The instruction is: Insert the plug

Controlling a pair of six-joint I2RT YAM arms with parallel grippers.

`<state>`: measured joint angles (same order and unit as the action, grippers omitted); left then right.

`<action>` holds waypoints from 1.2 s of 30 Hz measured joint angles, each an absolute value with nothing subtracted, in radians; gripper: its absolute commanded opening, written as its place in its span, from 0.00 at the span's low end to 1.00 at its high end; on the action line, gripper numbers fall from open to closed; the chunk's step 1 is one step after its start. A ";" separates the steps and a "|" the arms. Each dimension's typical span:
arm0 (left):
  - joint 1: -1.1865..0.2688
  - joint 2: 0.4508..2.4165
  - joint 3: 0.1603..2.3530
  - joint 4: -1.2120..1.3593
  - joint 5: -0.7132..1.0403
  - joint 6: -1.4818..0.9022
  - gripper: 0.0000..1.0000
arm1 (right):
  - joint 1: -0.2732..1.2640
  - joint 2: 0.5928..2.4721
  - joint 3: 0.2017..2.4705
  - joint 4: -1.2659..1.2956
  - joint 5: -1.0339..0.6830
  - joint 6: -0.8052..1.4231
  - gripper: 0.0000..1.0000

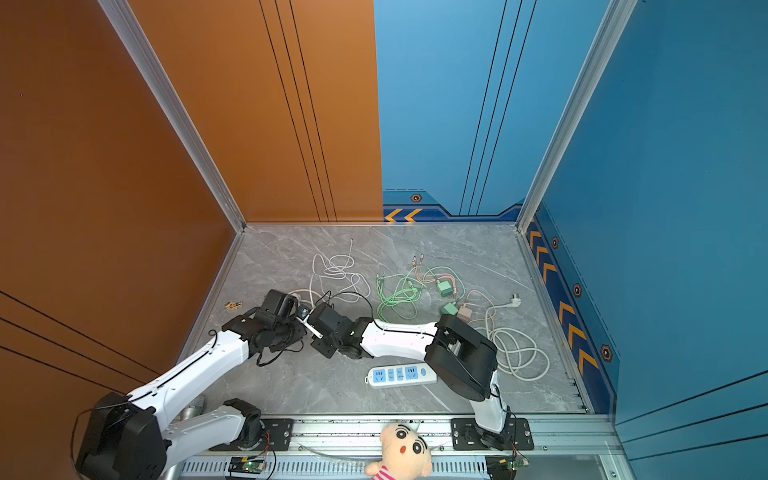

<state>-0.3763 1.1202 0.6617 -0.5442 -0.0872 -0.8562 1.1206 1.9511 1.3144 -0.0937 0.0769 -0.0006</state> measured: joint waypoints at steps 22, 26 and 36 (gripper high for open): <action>-0.373 1.104 0.647 -0.551 -0.093 -0.854 0.17 | 1.120 1.961 1.327 -0.089 0.084 -0.004 0.51; -0.372 1.066 0.651 -0.546 -0.084 -0.853 0.18 | 1.114 1.928 1.301 -0.141 0.099 0.006 0.62; -0.364 1.028 0.752 -0.528 -0.074 -0.804 0.21 | 1.097 1.797 1.131 -0.350 0.155 0.028 0.63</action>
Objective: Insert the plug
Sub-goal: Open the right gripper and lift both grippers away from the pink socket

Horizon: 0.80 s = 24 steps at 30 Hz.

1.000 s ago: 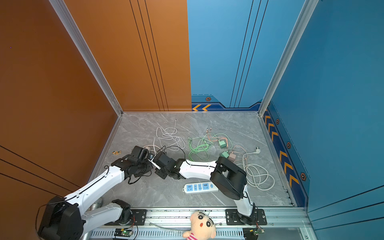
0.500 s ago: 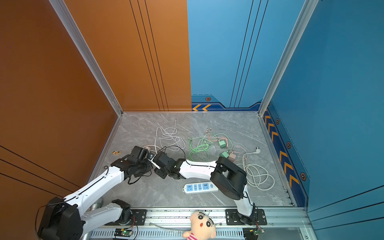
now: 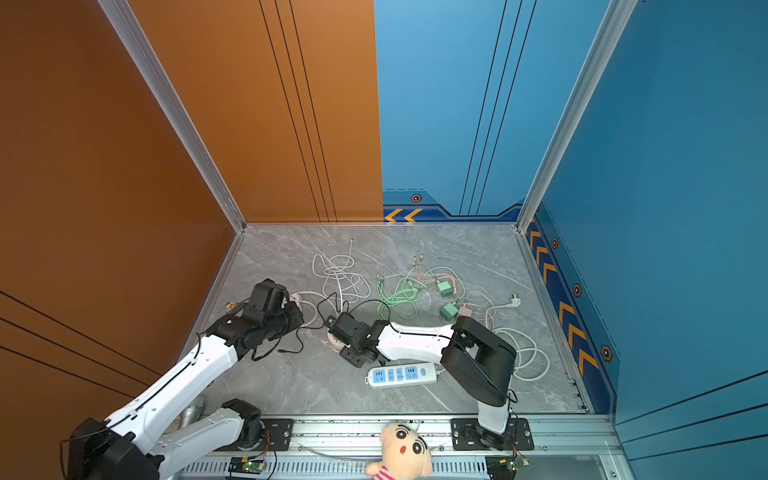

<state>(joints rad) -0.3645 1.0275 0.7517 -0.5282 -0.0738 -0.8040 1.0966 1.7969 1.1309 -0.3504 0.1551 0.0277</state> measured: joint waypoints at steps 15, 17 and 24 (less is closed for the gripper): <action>-0.365 1.002 0.764 -0.565 -0.071 -0.781 0.23 | 1.127 1.681 1.156 -0.405 0.162 0.033 0.61; -0.366 1.000 0.783 -0.596 -0.074 -0.769 0.25 | 1.124 1.637 1.134 -0.422 0.162 0.034 0.61; -0.442 1.004 0.920 -0.690 -0.111 -0.707 0.32 | 1.025 1.409 1.046 -0.465 0.157 0.062 0.61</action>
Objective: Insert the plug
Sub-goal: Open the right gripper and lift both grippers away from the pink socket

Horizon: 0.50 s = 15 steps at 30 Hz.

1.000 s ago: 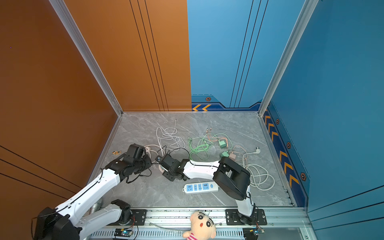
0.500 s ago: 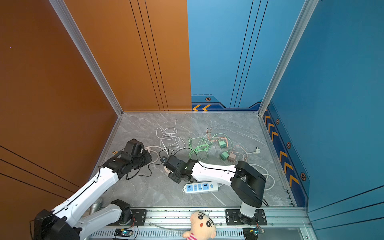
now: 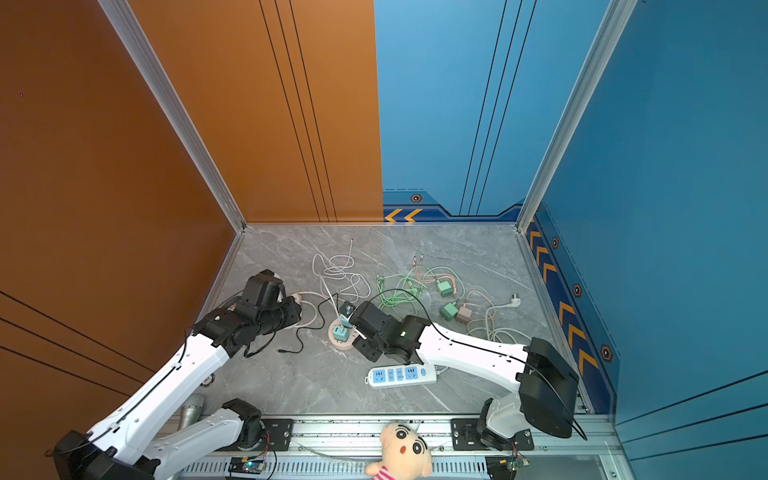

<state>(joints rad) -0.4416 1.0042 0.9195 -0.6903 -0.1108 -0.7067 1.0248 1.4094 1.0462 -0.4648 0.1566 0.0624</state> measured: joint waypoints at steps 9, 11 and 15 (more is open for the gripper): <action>-0.709 1.144 1.061 -0.730 -0.163 -0.677 0.40 | 0.724 1.268 0.978 -0.480 0.150 0.147 0.61; -0.752 1.190 1.106 -0.731 -0.184 -0.676 0.40 | 0.674 1.261 0.974 -0.480 0.145 0.162 0.61; -0.834 1.286 1.195 -0.730 -0.229 -0.673 0.39 | 0.562 1.258 0.950 -0.467 0.121 0.213 0.61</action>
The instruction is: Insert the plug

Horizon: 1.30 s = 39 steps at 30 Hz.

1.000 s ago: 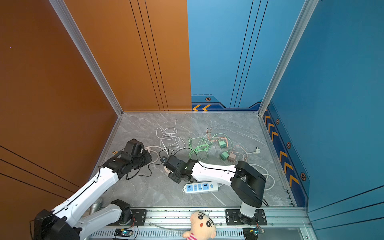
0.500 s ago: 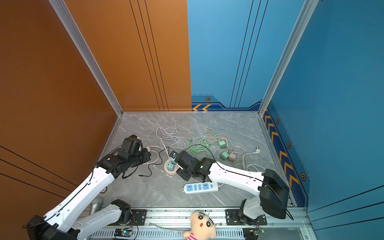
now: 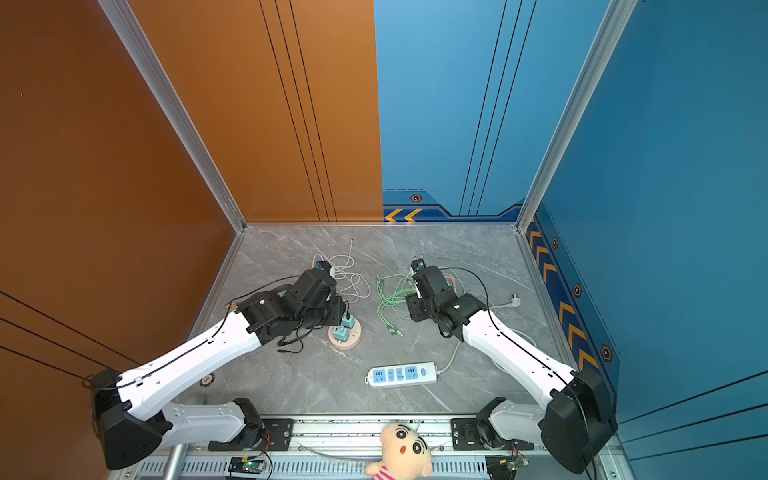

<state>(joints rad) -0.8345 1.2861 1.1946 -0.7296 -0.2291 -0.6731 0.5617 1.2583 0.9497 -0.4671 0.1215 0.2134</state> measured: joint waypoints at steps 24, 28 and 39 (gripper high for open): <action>-0.879 1.918 1.358 -0.700 -0.178 -0.651 0.15 | 0.469 1.414 0.904 -0.310 -0.076 0.343 0.53; -0.847 1.926 1.355 -0.699 -0.156 -0.650 0.14 | 0.448 1.388 0.904 -0.310 -0.076 0.343 0.53; -0.773 1.921 1.283 -0.684 -0.157 -0.646 0.14 | 0.354 1.360 0.904 -0.324 -0.053 0.360 0.55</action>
<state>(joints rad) -0.7731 1.9209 1.2831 -0.6838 -0.1574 -0.6464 0.3542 1.3602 0.9039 -0.3241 -0.0532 0.3599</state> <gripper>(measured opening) 0.139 0.544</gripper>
